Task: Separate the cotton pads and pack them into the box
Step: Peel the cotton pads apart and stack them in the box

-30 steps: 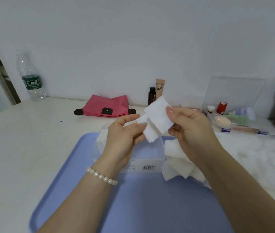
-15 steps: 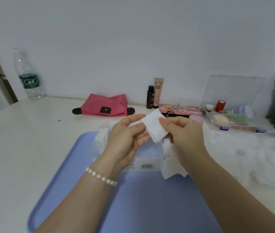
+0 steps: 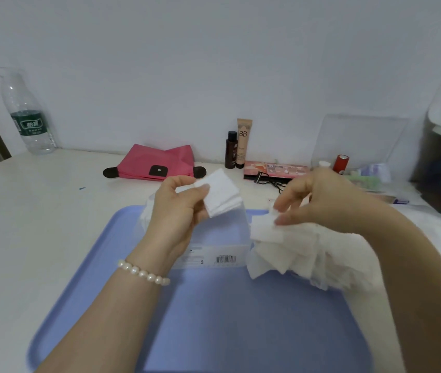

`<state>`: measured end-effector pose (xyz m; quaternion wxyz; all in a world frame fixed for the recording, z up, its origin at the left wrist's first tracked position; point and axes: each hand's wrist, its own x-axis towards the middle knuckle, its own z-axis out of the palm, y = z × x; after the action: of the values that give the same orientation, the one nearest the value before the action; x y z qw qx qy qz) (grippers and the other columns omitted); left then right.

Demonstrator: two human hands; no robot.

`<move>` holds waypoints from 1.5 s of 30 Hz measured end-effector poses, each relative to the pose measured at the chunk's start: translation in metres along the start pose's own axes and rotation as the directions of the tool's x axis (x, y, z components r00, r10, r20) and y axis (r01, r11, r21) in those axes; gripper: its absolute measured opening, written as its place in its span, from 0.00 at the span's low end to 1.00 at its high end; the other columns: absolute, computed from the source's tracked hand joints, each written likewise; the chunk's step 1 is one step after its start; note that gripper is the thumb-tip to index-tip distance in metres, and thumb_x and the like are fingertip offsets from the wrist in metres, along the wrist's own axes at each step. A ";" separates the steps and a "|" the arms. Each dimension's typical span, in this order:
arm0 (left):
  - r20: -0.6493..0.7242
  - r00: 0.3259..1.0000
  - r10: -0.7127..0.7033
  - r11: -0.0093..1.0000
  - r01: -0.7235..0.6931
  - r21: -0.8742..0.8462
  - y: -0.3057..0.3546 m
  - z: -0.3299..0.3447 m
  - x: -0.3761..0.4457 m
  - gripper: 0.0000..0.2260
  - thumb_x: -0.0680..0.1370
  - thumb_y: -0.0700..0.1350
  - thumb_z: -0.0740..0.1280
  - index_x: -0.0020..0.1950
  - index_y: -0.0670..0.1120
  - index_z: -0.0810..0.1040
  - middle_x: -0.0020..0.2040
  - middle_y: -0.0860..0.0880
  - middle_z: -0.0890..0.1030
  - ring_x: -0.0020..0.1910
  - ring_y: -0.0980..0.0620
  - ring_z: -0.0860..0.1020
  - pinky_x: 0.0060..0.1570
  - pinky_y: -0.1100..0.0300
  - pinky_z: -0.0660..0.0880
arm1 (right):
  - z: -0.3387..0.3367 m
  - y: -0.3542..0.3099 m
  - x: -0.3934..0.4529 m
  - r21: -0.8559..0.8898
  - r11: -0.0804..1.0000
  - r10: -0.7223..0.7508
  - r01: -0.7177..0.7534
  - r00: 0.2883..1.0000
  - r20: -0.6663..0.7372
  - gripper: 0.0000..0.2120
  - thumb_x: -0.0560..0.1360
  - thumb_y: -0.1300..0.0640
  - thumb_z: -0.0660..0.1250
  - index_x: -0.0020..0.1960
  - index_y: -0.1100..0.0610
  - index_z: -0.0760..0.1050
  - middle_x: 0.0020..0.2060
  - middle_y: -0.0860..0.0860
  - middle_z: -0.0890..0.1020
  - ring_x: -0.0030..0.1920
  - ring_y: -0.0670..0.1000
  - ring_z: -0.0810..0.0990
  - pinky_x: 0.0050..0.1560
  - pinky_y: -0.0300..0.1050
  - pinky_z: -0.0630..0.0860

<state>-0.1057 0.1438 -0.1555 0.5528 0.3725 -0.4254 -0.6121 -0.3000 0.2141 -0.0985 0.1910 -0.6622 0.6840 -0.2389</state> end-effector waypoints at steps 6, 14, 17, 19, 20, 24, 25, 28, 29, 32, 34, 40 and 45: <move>0.070 0.993 0.098 0.972 -0.111 0.207 -0.009 0.003 -0.003 0.09 0.75 0.33 0.66 0.39 0.45 0.72 0.32 0.42 0.73 0.36 0.46 0.71 0.37 0.56 0.71 | 0.026 -0.006 0.004 -0.399 0.913 0.001 0.082 0.979 0.202 0.17 0.65 0.52 0.76 0.51 0.47 0.73 0.50 0.44 0.74 0.52 0.48 0.73 0.52 0.44 0.74; 0.108 0.991 0.075 0.969 -0.098 0.228 -0.006 0.005 -0.006 0.14 0.74 0.29 0.63 0.39 0.45 0.83 0.35 0.50 0.84 0.42 0.47 0.79 0.49 0.52 0.79 | 0.011 0.000 0.007 -0.070 0.997 -0.037 0.030 0.994 -0.100 0.07 0.76 0.56 0.65 0.45 0.55 0.82 0.39 0.45 0.81 0.39 0.45 0.78 0.43 0.40 0.74; 0.112 0.992 0.056 0.965 -0.083 0.250 -0.008 0.005 -0.006 0.13 0.74 0.30 0.64 0.41 0.46 0.83 0.40 0.48 0.85 0.45 0.47 0.81 0.53 0.49 0.79 | 0.006 0.000 0.006 0.241 0.966 -0.039 0.091 0.976 -0.214 0.08 0.76 0.60 0.65 0.40 0.57 0.80 0.31 0.49 0.81 0.32 0.44 0.77 0.37 0.43 0.74; 0.132 0.990 0.051 0.963 -0.084 0.257 -0.009 0.005 -0.007 0.11 0.71 0.31 0.68 0.41 0.47 0.84 0.44 0.41 0.84 0.45 0.44 0.80 0.55 0.45 0.77 | 0.004 -0.004 0.003 0.542 0.829 -0.055 0.140 0.984 -0.171 0.07 0.75 0.63 0.65 0.40 0.60 0.80 0.28 0.52 0.79 0.27 0.47 0.74 0.30 0.39 0.70; 0.157 0.986 0.050 0.963 -0.090 0.255 -0.009 0.006 -0.008 0.10 0.69 0.33 0.70 0.41 0.48 0.85 0.46 0.38 0.83 0.45 0.42 0.79 0.55 0.43 0.77 | 0.004 -0.007 0.002 0.643 0.753 -0.076 0.140 0.989 -0.126 0.06 0.72 0.62 0.66 0.39 0.60 0.80 0.28 0.54 0.78 0.25 0.48 0.72 0.28 0.38 0.68; 0.284 0.958 0.038 0.978 -0.095 0.188 -0.008 0.006 -0.011 0.14 0.61 0.34 0.70 0.43 0.48 0.85 0.45 0.39 0.84 0.44 0.43 0.81 0.50 0.45 0.78 | 0.016 -0.015 0.001 0.585 0.802 -0.104 0.122 0.992 -0.065 0.03 0.71 0.62 0.69 0.41 0.61 0.82 0.26 0.60 0.76 0.22 0.47 0.69 0.24 0.35 0.65; 0.319 0.947 0.040 0.979 -0.102 0.178 -0.008 0.006 -0.012 0.15 0.62 0.33 0.70 0.44 0.48 0.85 0.44 0.42 0.85 0.44 0.45 0.82 0.48 0.49 0.80 | 0.020 -0.015 0.003 0.554 0.824 -0.093 0.122 0.992 -0.080 0.03 0.71 0.63 0.69 0.41 0.61 0.82 0.24 0.59 0.75 0.21 0.46 0.68 0.24 0.34 0.65; 0.395 0.917 0.055 0.977 -0.131 0.169 -0.009 0.005 -0.011 0.20 0.65 0.26 0.71 0.51 0.46 0.82 0.48 0.43 0.85 0.47 0.47 0.83 0.45 0.53 0.81 | 0.028 -0.019 0.006 0.519 0.842 -0.083 0.144 0.987 -0.139 0.03 0.72 0.65 0.69 0.41 0.62 0.81 0.19 0.52 0.74 0.20 0.44 0.68 0.25 0.32 0.67; 0.407 0.912 0.055 0.978 -0.131 0.163 -0.009 0.005 -0.011 0.21 0.65 0.25 0.70 0.53 0.45 0.81 0.48 0.43 0.84 0.47 0.47 0.83 0.45 0.53 0.81 | 0.028 -0.019 0.006 0.513 0.844 -0.084 0.158 0.983 -0.164 0.03 0.72 0.66 0.69 0.42 0.63 0.81 0.18 0.48 0.74 0.19 0.42 0.68 0.25 0.31 0.68; 0.426 0.904 0.041 0.983 -0.114 0.147 -0.010 0.004 -0.010 0.22 0.62 0.29 0.69 0.54 0.44 0.80 0.48 0.44 0.85 0.47 0.47 0.83 0.42 0.55 0.81 | 0.030 -0.019 0.007 0.491 0.849 -0.099 0.196 0.972 -0.215 0.04 0.72 0.68 0.68 0.43 0.64 0.81 0.19 0.43 0.75 0.19 0.40 0.70 0.24 0.29 0.67; 0.433 0.901 0.027 0.990 -0.085 0.116 -0.009 0.004 -0.010 0.20 0.63 0.32 0.66 0.53 0.43 0.80 0.46 0.43 0.84 0.46 0.47 0.83 0.40 0.55 0.80 | 0.031 -0.018 0.007 0.454 0.866 -0.114 0.209 0.967 -0.228 0.04 0.72 0.68 0.68 0.43 0.63 0.81 0.18 0.42 0.75 0.19 0.39 0.71 0.23 0.28 0.66; 0.385 0.922 0.028 0.987 -0.087 0.136 -0.007 0.007 -0.013 0.10 0.72 0.33 0.68 0.50 0.44 0.81 0.43 0.44 0.85 0.43 0.47 0.83 0.41 0.54 0.81 | 0.036 -0.015 0.010 0.357 0.908 -0.129 0.217 0.958 -0.256 0.04 0.70 0.63 0.72 0.44 0.60 0.82 0.20 0.44 0.76 0.21 0.39 0.72 0.26 0.27 0.66; 0.321 0.945 0.057 0.988 -0.099 0.116 -0.003 0.006 -0.012 0.16 0.74 0.30 0.65 0.56 0.47 0.75 0.34 0.49 0.83 0.33 0.54 0.81 0.32 0.63 0.78 | 0.013 -0.004 0.008 0.118 0.990 -0.050 0.083 0.964 -0.261 0.03 0.71 0.56 0.72 0.40 0.55 0.82 0.29 0.47 0.79 0.28 0.41 0.74 0.30 0.32 0.70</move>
<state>-0.1108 0.1563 -0.1564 0.4757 0.2878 -0.5623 -0.6122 -0.2895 0.2052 -0.1066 0.1345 -0.6347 0.6637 -0.3722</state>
